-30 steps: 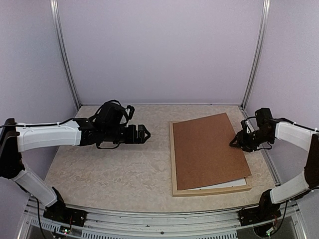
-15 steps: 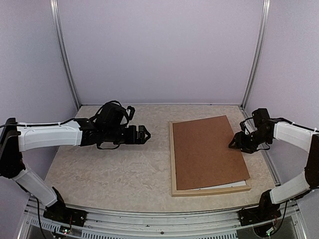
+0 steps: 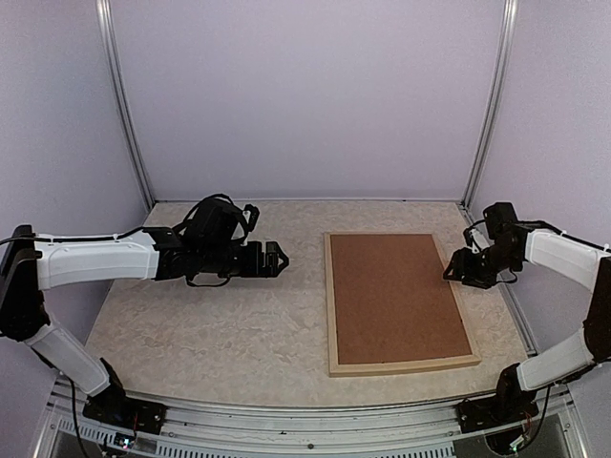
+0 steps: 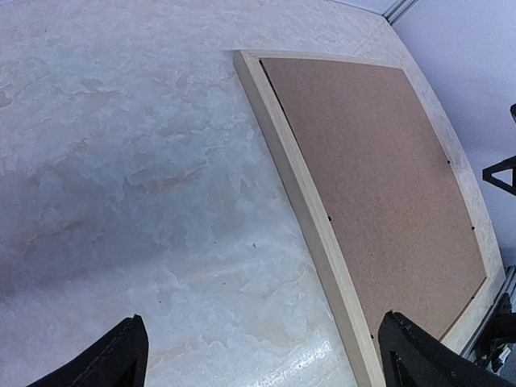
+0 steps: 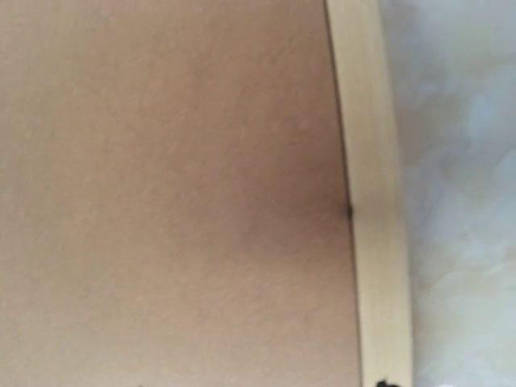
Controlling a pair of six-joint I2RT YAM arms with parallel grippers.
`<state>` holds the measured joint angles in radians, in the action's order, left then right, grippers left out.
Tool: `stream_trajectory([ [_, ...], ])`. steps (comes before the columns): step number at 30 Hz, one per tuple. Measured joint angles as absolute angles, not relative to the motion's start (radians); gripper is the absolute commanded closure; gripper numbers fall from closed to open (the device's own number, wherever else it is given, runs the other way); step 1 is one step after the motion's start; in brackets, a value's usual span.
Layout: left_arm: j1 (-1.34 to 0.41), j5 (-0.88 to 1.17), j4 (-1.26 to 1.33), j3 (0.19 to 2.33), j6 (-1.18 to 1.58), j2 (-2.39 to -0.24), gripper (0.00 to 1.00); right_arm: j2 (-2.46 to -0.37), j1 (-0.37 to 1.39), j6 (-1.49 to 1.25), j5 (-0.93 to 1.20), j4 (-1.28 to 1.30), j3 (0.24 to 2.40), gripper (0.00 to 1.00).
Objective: Put the photo into the frame
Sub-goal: Place the backboard next to the photo, then move the frame body to the center of the board.
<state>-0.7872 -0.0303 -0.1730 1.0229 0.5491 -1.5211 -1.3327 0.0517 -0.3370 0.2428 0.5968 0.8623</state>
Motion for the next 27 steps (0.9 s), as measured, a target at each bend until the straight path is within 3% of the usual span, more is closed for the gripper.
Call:
stream_trajectory([
  [13, -0.788, -0.030, -0.173, 1.023, 0.549, -1.522, 0.01, -1.397, 0.051, -0.322, 0.155, 0.570, 0.867, 0.38],
  [27, -0.800, -0.030, -0.163, 1.021, 0.549, -1.577, 0.01, -1.539, 0.017, -0.307, 0.228, 0.440, 0.867, 0.38],
])
